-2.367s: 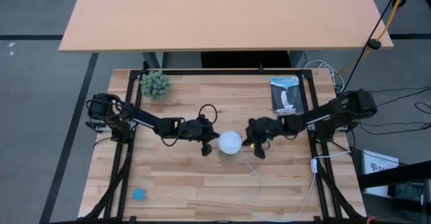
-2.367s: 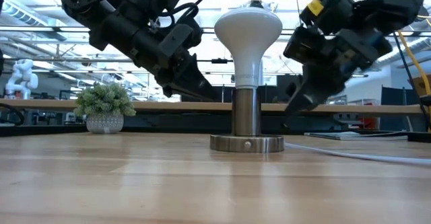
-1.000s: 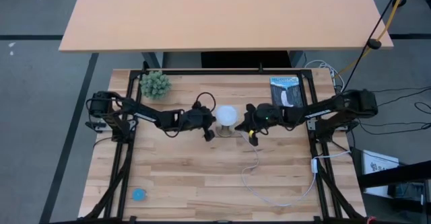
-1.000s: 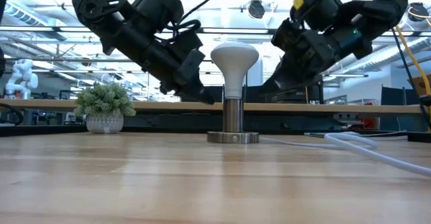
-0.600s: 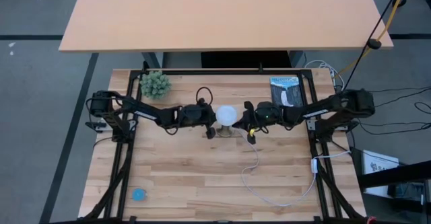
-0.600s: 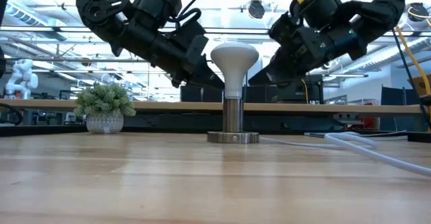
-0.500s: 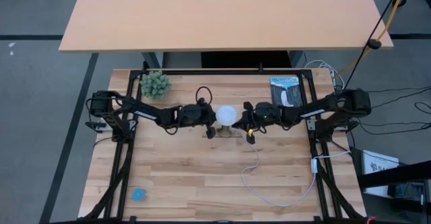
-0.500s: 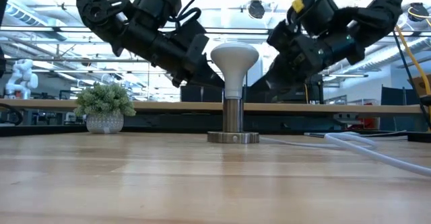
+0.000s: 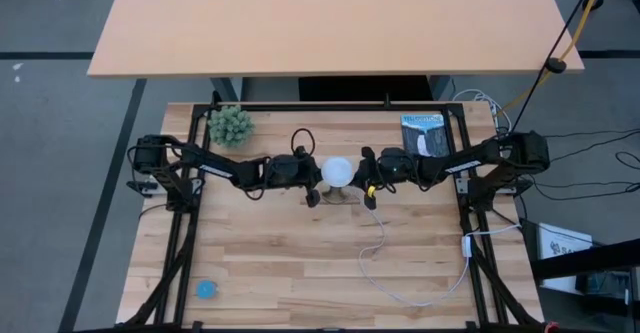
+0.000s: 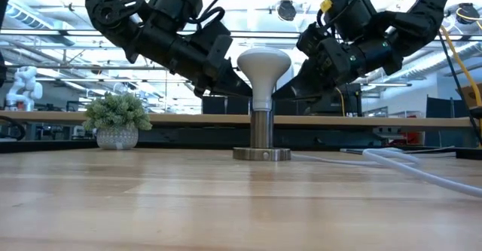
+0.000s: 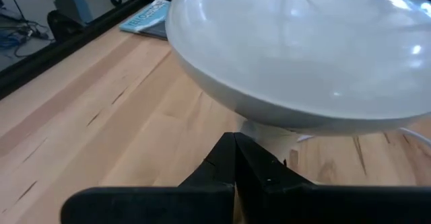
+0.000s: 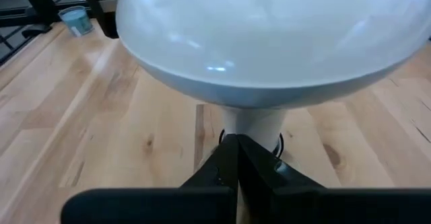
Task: Screw lightbulb
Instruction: Remove the lightbulb from the lamp, then return to Home Position
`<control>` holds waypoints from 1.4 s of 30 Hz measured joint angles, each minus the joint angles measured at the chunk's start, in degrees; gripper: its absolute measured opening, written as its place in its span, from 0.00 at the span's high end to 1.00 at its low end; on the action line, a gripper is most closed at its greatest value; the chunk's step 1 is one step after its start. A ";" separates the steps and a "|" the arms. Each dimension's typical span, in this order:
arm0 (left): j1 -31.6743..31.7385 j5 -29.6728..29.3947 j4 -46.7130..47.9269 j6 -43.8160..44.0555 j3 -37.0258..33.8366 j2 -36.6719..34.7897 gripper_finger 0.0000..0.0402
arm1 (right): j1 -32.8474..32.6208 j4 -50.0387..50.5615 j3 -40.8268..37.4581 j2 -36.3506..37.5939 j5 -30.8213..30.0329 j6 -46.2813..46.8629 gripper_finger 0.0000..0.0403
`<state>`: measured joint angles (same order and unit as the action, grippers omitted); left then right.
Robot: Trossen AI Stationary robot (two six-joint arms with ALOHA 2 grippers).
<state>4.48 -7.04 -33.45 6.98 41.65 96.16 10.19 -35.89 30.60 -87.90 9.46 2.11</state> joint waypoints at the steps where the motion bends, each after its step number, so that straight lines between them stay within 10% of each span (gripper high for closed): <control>1: -0.12 0.26 0.03 0.19 0.00 0.00 1.00 | 0.13 -0.20 -0.01 0.00 0.09 -0.02 1.00; 33: -5.89 3.32 2.40 1.49 0.04 0.02 1.00 | 2.13 3.61 0.07 0.47 -3.13 1.33 1.00; 42: -5.85 1.65 5.75 -0.68 -0.33 -4.90 1.00 | 2.13 19.61 0.03 13.11 -3.18 0.31 1.00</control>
<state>-1.37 -5.39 -27.70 6.30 41.32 91.26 12.32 -16.29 30.63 -74.79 6.29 2.42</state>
